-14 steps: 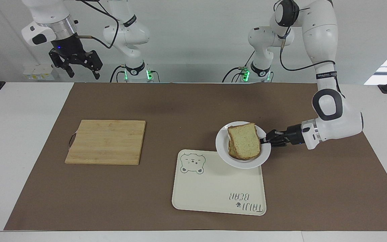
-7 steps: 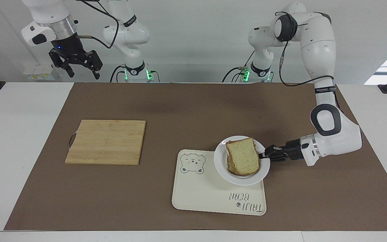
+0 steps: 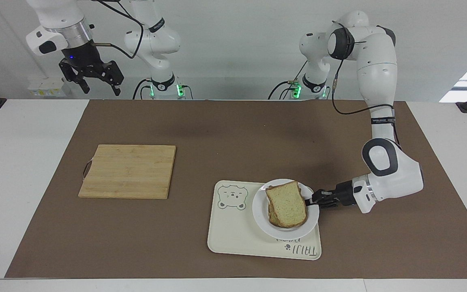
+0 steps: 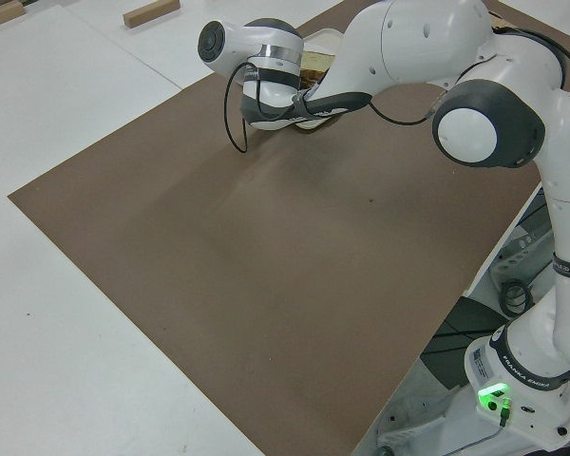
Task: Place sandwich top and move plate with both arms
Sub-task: 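Slide the plate with the left gripper onto the bear tray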
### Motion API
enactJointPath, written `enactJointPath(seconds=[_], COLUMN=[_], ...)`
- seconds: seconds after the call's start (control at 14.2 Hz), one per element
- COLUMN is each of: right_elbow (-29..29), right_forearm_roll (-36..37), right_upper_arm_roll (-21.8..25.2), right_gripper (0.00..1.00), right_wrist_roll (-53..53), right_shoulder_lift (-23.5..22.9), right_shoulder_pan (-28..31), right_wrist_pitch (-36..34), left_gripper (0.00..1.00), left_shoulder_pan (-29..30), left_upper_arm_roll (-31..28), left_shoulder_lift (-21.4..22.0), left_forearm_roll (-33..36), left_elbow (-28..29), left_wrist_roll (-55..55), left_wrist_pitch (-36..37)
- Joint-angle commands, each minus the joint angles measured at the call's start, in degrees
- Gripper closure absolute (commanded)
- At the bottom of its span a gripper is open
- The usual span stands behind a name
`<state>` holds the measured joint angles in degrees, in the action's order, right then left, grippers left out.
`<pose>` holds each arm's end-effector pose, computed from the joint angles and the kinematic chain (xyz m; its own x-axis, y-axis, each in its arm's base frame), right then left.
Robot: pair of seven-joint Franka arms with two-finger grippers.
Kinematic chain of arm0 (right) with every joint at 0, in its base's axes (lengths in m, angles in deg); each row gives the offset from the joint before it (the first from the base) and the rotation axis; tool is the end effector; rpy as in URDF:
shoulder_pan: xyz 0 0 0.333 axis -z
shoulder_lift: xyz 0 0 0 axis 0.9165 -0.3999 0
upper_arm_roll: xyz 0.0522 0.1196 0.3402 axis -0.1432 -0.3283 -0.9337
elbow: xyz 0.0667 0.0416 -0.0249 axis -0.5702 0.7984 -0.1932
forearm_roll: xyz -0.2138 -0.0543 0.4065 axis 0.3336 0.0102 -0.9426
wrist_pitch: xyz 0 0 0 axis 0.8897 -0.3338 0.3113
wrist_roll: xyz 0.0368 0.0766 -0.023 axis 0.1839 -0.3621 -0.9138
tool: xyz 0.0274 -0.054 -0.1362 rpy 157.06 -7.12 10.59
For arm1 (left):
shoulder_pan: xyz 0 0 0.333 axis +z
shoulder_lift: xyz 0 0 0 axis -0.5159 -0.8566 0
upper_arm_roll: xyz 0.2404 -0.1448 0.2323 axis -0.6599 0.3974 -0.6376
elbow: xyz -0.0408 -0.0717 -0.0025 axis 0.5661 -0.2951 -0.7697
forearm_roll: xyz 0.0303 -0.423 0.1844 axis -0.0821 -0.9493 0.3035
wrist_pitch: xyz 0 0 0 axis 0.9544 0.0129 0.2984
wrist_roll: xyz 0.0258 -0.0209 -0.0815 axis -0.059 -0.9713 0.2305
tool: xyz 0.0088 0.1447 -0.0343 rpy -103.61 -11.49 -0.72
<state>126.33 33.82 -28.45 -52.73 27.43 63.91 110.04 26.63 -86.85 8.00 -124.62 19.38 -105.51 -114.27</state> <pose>0.5792 -0.0205 0.6715 0.9931 -0.1165 0.0159 -0.1164 -0.9932 -0.0038 0.8090 -0.1609 0.2605 0.9974 -0.0641 -0.0318 -0.0183 -0.6577 0.7531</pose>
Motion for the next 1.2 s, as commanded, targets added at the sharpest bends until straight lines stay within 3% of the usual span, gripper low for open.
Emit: enactJointPath(seconds=[0.0, 0.56, 0.7, 0.91, 1.13], right_elbow=[0.05, 0.05, 0.05, 0.05, 0.05], right_forearm_roll=[-0.25, -0.25, -0.25, -0.25, -0.25], right_upper_arm_roll=[-0.51, -0.51, -0.51, -0.51, -0.51], right_gripper=[0.00, 0.00, 0.00, 0.00, 0.00], right_wrist_roll=[-1.57, -1.57, -1.57, -1.57, -1.57], right_shoulder_lift=[0.41, 0.41, 0.41, 0.41, 0.41], right_shoulder_pan=[0.94, 0.94, 0.94, 0.94, 0.94], right_wrist_pitch=[-0.08, -0.08, -0.08, -0.08, 0.01], left_gripper=[1.00, 1.00, 0.01, 0.00, 0.00], left_shoulder_pan=[-1.53, -6.73, -6.29, -5.67, -5.76], left_upper_arm_roll=[-0.10, -0.28, -0.54, -2.47, -5.10], left_shoulder_lift=[-0.95, -1.83, -1.83, -0.78, 3.60], left_forearm_roll=[0.45, 1.50, 3.42, 5.27, 9.39], left_elbow=[-2.60, -1.10, -1.19, -1.28, -1.10], left_wrist_roll=[2.13, 2.83, 2.75, 2.48, 3.35], left_wrist_pitch=[-1.65, -7.54, -7.72, -8.16, -7.72])
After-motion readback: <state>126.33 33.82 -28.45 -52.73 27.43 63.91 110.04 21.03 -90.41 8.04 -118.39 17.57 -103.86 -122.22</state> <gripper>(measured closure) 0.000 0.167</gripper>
